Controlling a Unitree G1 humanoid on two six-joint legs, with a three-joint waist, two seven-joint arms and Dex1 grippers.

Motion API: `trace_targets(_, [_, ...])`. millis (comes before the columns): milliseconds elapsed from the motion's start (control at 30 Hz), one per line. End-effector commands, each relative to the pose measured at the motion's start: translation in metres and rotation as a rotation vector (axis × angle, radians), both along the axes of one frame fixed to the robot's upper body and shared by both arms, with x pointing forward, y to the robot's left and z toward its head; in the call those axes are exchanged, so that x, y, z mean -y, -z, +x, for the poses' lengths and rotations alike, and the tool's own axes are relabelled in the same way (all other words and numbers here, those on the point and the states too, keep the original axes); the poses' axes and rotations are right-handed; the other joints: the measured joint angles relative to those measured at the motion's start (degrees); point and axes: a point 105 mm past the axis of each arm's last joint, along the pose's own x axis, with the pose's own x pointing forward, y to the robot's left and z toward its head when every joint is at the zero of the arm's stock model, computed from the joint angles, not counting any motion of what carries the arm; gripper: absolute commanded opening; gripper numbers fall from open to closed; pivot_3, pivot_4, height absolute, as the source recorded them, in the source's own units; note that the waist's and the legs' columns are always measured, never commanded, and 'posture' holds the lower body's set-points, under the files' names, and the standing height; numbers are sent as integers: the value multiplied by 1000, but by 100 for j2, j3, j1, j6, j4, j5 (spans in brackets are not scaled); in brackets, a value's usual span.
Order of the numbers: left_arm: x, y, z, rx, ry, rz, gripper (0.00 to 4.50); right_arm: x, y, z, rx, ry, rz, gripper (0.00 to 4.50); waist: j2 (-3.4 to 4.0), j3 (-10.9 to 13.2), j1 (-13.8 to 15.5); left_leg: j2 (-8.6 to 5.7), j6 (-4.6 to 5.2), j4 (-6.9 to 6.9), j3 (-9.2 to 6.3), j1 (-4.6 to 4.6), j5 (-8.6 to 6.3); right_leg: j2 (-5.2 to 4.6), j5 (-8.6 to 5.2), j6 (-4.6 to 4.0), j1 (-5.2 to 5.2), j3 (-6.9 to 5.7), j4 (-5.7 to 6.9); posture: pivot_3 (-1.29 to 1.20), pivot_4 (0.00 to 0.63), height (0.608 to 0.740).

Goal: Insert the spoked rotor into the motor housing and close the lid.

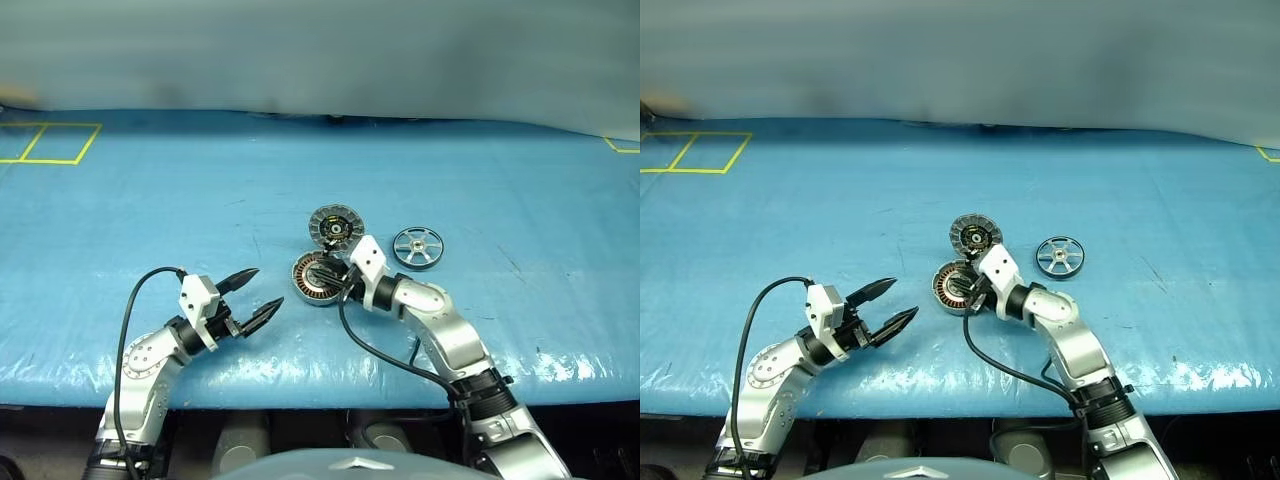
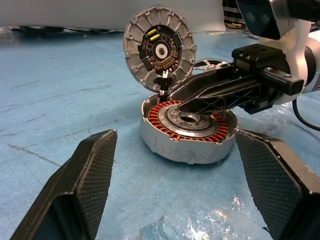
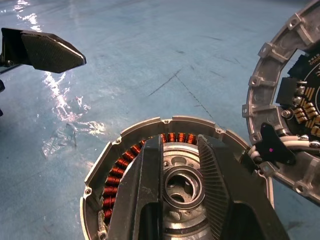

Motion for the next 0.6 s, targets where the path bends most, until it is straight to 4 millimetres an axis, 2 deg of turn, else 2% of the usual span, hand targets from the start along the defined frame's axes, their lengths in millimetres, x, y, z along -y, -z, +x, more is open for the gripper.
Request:
trace_targets(33, [2,-6,0,38,2,-5,4007,-4,-11,3,27,-8,39,680,0,0,1,0,0,0,0,0,0,0,1,3,0,0,0,0,150,740])
trace_targets(600, [-3,-2,1,29,-20,24,4007,-5,4,10,-23,15,28,680,0,0,-2,0,0,-1,-1,0,0,0,2,3,0,-1,1,0,150,740])
